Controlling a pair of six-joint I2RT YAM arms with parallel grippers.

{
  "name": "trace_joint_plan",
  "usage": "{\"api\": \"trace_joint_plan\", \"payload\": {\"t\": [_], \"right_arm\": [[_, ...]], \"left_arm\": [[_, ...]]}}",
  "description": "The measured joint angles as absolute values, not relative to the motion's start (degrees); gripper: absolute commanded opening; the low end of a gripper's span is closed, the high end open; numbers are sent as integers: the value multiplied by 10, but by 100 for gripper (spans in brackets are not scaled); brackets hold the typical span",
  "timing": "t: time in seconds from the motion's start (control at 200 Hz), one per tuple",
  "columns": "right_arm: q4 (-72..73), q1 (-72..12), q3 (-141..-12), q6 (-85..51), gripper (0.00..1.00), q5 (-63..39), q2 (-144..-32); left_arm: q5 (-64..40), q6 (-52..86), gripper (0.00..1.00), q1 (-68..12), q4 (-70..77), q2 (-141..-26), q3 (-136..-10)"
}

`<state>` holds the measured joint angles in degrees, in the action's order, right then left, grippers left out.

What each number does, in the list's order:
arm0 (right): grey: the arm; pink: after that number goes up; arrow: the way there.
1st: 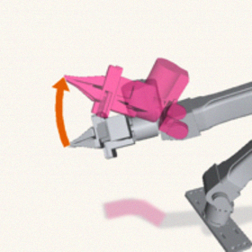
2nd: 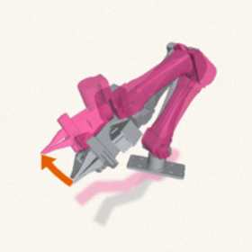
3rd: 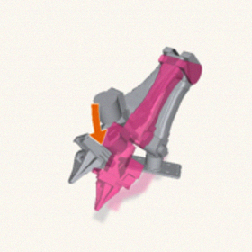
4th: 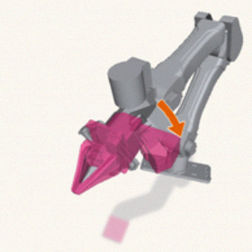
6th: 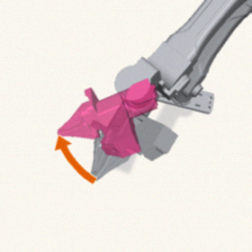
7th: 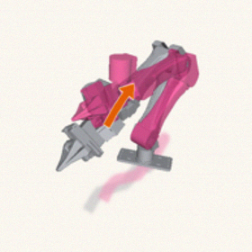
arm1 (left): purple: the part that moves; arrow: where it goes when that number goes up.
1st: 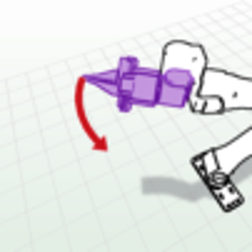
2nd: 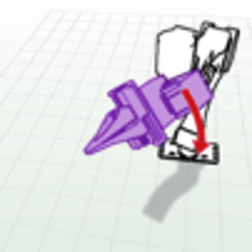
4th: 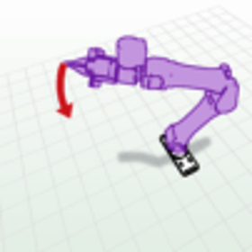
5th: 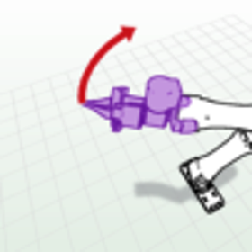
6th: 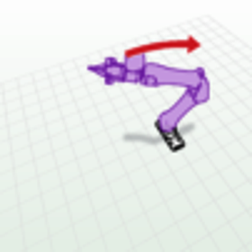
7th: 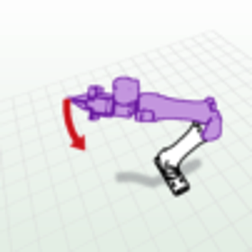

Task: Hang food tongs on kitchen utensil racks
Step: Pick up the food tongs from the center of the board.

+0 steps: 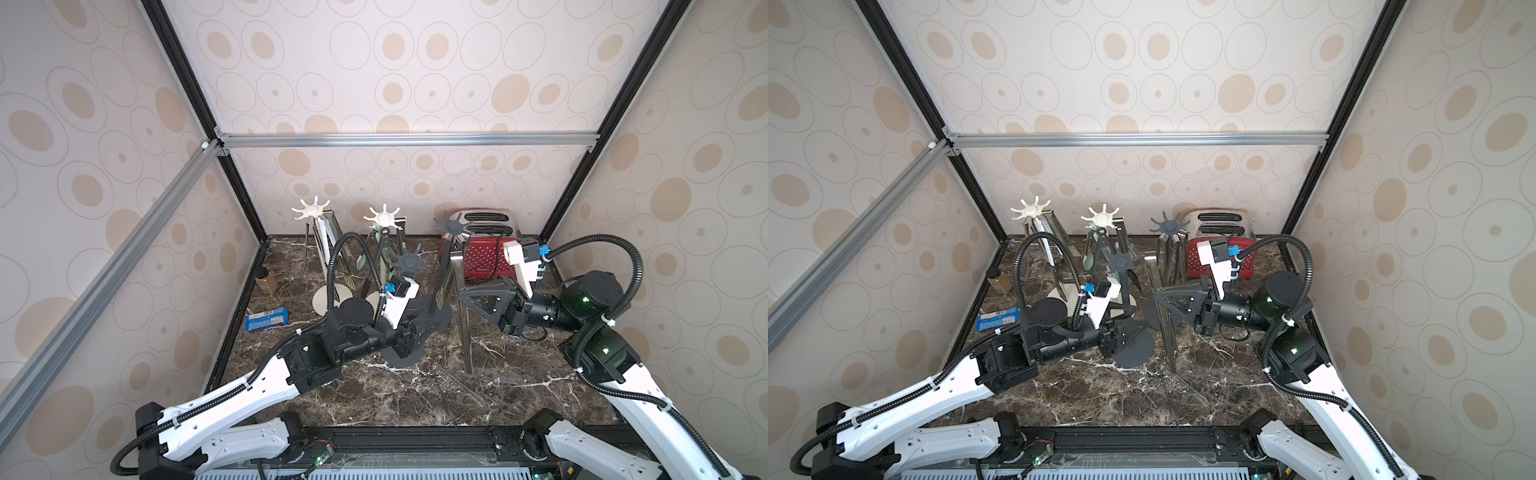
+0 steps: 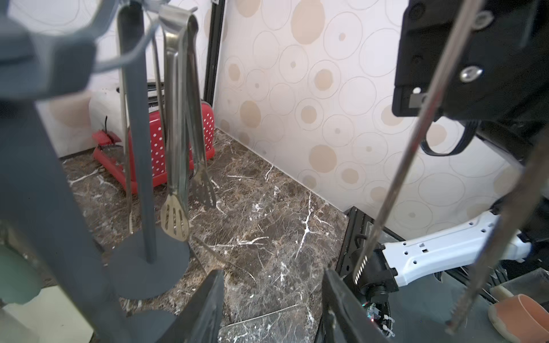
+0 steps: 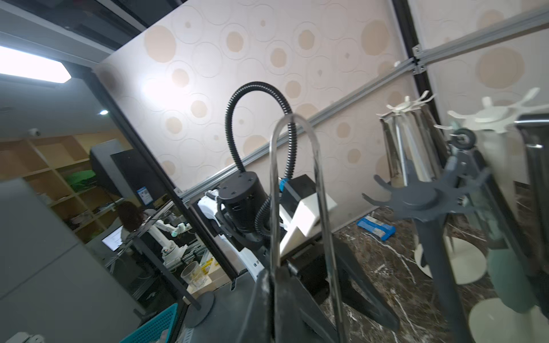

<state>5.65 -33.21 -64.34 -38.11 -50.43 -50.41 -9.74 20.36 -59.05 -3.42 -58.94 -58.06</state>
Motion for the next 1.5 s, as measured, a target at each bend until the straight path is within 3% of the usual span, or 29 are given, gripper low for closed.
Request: {"api": "trace_joint_plan", "payload": {"t": [0.2, 0.666, 1.262, 1.502], "right_arm": [[83, -383, -677, -388, 0, -485, -548], [65, -387, -685, -375, 0, -456, -552], [134, -411, -685, -422, 0, -465, -590], [158, -416, -684, -429, 0, -463, -595]], "left_arm": [[-116, 181, 54, -602, 4, -587, -590], [-111, 164, 56, -602, 8, -526, -587], [-137, 164, 56, -602, 22, -578, -594], [-138, 158, 41, -602, 37, -571, -595]]}}
